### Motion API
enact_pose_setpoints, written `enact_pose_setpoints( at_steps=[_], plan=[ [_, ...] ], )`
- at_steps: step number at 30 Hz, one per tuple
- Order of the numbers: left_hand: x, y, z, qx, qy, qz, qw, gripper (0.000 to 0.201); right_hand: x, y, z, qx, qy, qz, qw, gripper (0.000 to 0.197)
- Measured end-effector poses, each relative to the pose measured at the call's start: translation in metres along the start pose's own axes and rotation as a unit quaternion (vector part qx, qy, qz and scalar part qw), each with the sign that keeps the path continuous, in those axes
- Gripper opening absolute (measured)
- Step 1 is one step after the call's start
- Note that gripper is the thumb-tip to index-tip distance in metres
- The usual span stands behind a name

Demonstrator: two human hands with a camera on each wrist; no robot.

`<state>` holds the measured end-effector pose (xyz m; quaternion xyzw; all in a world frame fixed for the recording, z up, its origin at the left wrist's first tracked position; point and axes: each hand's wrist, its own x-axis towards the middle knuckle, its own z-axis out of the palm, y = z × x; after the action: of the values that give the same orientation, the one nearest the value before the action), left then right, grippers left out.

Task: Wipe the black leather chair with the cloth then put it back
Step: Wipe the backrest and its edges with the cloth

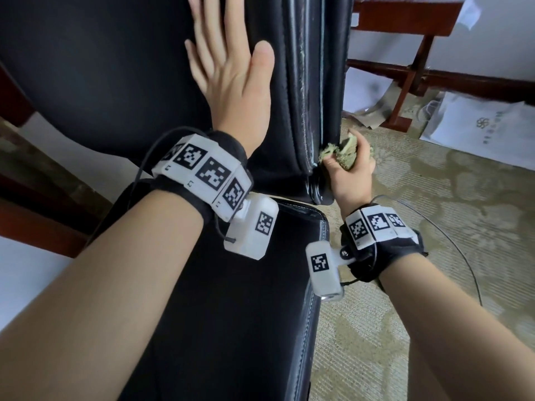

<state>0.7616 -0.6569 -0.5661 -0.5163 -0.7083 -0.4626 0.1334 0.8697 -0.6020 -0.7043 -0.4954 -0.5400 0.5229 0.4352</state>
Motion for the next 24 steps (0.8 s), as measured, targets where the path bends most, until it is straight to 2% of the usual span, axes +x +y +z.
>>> enact_pose_setpoints(
  at_steps=[3, 7, 12, 15, 17, 19, 24],
  plan=[
    [0.000, 0.002, 0.000, -0.001, -0.003, 0.001, 1.000, 0.057, -0.002, 0.009, -0.002, -0.001, 0.002, -0.018, 1.000, 0.060],
    [-0.002, 0.002, -0.001, -0.007, -0.010, 0.005, 1.000, 0.059, -0.006, 0.015, -0.007, -0.008, -0.018, 0.029, 0.999, 0.067],
    [-0.002, 0.004, -0.005, -0.005, -0.015, -0.004, 1.000, 0.062, -0.003, 0.016, -0.017, 0.092, 0.026, 0.057, 0.994, 0.086],
    [-0.001, 0.006, -0.006, -0.007, -0.023, -0.012, 1.000, 0.066, -0.006, -0.027, -0.019, 0.123, 0.032, 0.033, 0.991, 0.079],
    [-0.001, 0.006, -0.007, -0.008, -0.030, -0.016, 0.999, 0.067, -0.005, -0.056, -0.018, 0.129, 0.000, -0.004, 0.992, 0.072],
    [0.000, 0.005, -0.009, -0.007, -0.032, -0.017, 0.999, 0.068, 0.005, -0.065, -0.013, 0.096, -0.023, -0.042, 0.994, 0.065],
    [0.001, 0.005, -0.007, -0.016, -0.039, -0.030, 0.999, 0.071, 0.009, -0.054, -0.008, -0.001, 0.018, -0.093, 0.996, 0.067]
  ],
)
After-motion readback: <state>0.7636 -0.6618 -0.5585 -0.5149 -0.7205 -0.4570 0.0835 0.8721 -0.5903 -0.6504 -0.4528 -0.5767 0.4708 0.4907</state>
